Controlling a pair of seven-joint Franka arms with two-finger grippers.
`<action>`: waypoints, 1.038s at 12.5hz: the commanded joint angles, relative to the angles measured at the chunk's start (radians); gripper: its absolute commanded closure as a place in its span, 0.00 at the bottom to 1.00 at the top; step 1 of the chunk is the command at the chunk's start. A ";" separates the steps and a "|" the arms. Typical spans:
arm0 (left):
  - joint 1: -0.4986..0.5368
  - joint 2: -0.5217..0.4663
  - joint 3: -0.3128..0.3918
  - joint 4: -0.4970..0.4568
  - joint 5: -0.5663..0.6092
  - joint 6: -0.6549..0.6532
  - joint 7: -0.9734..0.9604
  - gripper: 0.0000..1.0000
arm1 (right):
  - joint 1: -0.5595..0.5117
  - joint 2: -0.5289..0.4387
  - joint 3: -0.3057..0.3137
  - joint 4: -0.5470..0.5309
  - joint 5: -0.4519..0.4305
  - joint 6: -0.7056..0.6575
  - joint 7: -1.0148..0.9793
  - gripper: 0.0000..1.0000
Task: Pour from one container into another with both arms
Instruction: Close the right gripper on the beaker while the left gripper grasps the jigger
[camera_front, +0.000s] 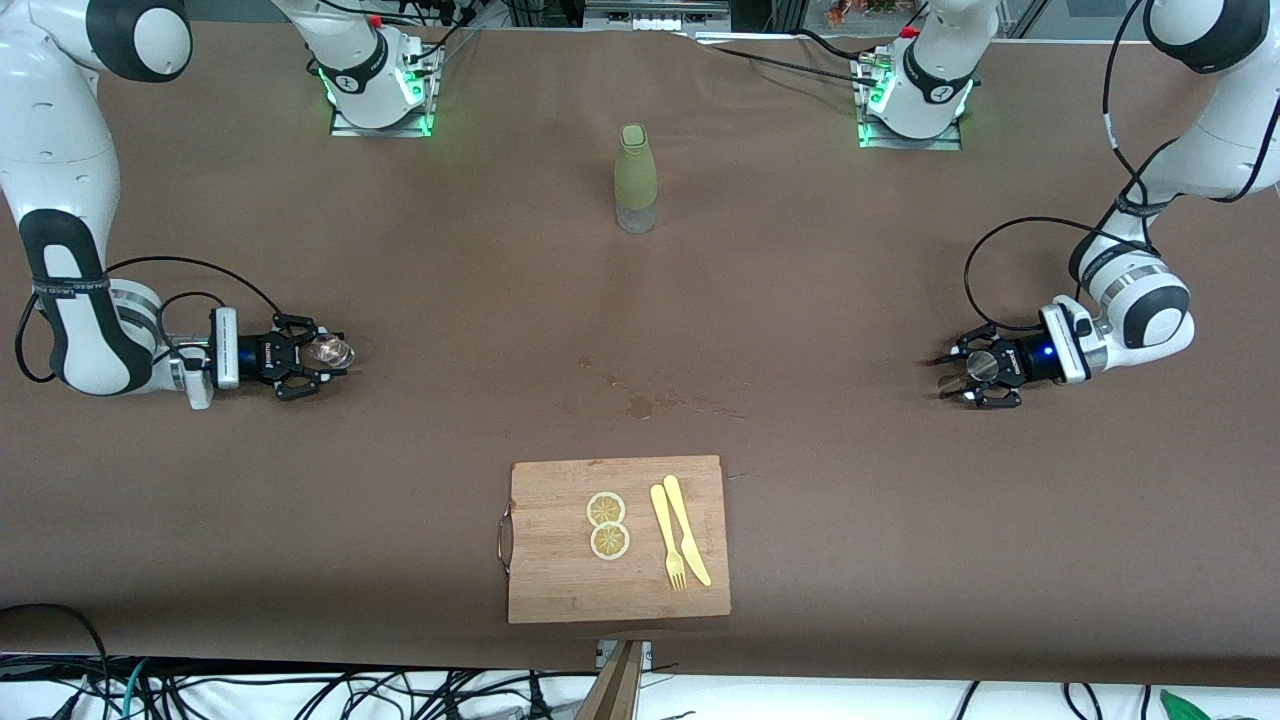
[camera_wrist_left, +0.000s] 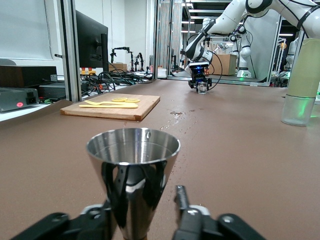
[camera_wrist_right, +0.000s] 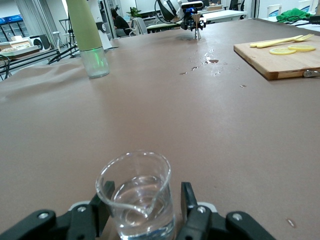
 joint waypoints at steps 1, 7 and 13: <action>-0.020 0.013 0.012 0.014 -0.059 -0.024 0.041 0.93 | 0.011 0.009 -0.001 0.015 0.005 0.003 0.003 0.63; -0.024 0.020 -0.002 0.015 -0.098 -0.046 0.035 1.00 | 0.053 0.001 -0.003 0.044 -0.004 0.006 0.072 0.82; -0.066 0.026 -0.072 0.018 -0.138 -0.038 0.008 1.00 | 0.155 -0.015 0.000 0.163 -0.061 -0.008 0.310 0.84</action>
